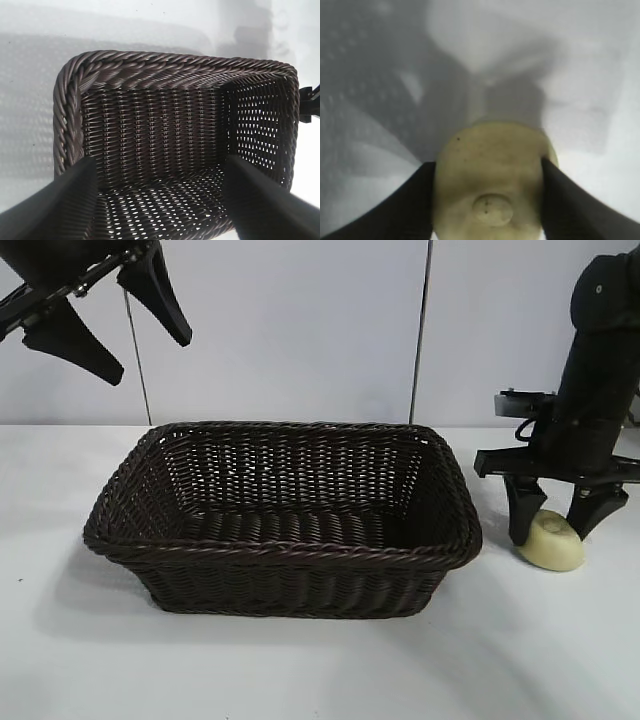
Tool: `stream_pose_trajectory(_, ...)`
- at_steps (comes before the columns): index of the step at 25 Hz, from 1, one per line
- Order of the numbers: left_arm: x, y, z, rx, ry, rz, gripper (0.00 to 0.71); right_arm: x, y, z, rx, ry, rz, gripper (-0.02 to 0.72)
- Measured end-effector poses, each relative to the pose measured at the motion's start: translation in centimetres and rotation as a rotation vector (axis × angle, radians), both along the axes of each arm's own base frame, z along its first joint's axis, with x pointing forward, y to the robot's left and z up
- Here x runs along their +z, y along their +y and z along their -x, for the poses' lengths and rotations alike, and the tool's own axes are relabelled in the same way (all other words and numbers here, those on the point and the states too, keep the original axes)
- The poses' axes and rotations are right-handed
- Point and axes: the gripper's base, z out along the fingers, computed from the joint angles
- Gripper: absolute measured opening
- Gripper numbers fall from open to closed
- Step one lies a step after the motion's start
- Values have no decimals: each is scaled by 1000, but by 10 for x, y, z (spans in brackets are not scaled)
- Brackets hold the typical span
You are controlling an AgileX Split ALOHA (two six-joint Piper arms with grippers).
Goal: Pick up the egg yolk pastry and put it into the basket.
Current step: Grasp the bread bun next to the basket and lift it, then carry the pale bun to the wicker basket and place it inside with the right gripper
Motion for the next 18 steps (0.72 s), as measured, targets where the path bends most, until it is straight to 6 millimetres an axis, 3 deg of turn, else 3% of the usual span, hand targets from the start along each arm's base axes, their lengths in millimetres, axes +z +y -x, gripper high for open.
stream_pose_trajectory(4,0,0,0,0,0,0,515,27,1,-2,8,-16,-7,102)
stream_pose_trajectory(10,0,0,0,0,0,0,515,121,4,-5,7,-178,-57,99)
stream_pose_trajectory(13,0,0,0,0,0,0,515,157,8,-5,10,-248,-102,97)
stream_pose_trajectory(18,0,0,0,0,0,0,515,173,14,-6,25,-287,-147,97)
